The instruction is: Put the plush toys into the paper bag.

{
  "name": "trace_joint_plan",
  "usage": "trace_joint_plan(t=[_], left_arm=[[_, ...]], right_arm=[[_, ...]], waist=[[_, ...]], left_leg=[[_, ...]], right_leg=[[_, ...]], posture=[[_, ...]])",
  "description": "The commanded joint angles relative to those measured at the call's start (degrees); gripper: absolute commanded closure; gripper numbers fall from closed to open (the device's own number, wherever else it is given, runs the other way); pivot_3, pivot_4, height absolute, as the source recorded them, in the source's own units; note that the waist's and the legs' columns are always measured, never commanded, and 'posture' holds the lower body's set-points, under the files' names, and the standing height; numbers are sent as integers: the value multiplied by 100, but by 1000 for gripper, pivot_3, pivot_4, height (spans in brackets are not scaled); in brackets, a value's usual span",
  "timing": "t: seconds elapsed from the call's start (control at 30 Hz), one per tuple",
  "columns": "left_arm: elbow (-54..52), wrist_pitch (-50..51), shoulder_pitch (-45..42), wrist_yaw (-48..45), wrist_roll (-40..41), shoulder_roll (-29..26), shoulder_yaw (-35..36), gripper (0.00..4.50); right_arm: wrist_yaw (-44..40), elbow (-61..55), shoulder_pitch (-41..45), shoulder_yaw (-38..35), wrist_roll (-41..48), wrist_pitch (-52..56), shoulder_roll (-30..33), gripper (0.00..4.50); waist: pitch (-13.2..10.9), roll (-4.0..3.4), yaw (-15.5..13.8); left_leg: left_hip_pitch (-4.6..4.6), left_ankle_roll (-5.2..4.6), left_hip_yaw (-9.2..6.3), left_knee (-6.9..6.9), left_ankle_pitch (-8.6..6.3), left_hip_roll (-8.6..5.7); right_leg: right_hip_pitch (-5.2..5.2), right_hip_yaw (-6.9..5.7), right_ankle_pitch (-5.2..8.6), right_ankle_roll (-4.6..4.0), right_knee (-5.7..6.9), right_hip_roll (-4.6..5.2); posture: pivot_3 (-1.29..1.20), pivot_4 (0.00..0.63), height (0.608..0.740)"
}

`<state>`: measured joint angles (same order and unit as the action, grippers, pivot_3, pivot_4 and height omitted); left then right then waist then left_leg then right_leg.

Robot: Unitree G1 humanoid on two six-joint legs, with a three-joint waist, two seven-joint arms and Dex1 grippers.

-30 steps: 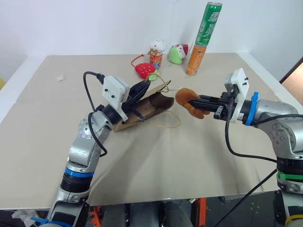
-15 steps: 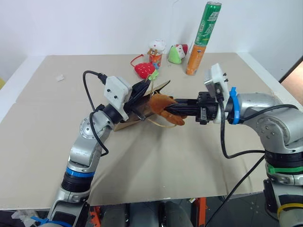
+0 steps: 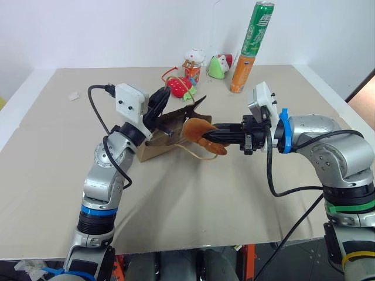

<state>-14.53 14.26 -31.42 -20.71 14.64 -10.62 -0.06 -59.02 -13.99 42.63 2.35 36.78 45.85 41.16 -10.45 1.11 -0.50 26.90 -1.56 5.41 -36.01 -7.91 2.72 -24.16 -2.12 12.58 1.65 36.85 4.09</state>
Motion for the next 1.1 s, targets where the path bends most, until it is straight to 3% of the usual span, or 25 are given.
trace_joint_plan(t=[0.03, 0.4, 0.87, 1.1], left_arm=[[-314, -34, -93, -237, 108, -54, -167, 4500], [-495, -75, 102, -394, 26, -84, -455, 4500], [-458, -145, 217, -471, -82, -242, -482, 4500], [-439, -189, 162, -524, -98, -209, -508, 4500]], right_arm=[[65, 159, 171, 70, -191, -283, -166, 4342], [-30, 851, 987, 545, -864, -793, -548, 4342], [-915, 570, 1330, 439, -933, -1075, 114, 4342], [-832, 890, 1410, 664, -1220, -1364, -128, 4342]], waist=[[0, 0, 0], [0, 0, 3], [0, 0, 2], [0, 0, 2]], left_leg=[[0, 0, 0, 0, 0, 1], [0, 0, 6, 0, 0, 4], [3, 0, 8, 1, 0, 5], [3, 1, 12, 1, -1, 7]], right_leg=[[0, 0, 0, 0, 0, -1], [-4, 2, -3, -2, 0, -6], [-8, 3, -17, -26, 0, -4], [-10, 5, -17, -27, 0, -3]], posture=[[0, 150, 740], [0, 150, 740], [0, 150, 740], [0, 150, 740]])
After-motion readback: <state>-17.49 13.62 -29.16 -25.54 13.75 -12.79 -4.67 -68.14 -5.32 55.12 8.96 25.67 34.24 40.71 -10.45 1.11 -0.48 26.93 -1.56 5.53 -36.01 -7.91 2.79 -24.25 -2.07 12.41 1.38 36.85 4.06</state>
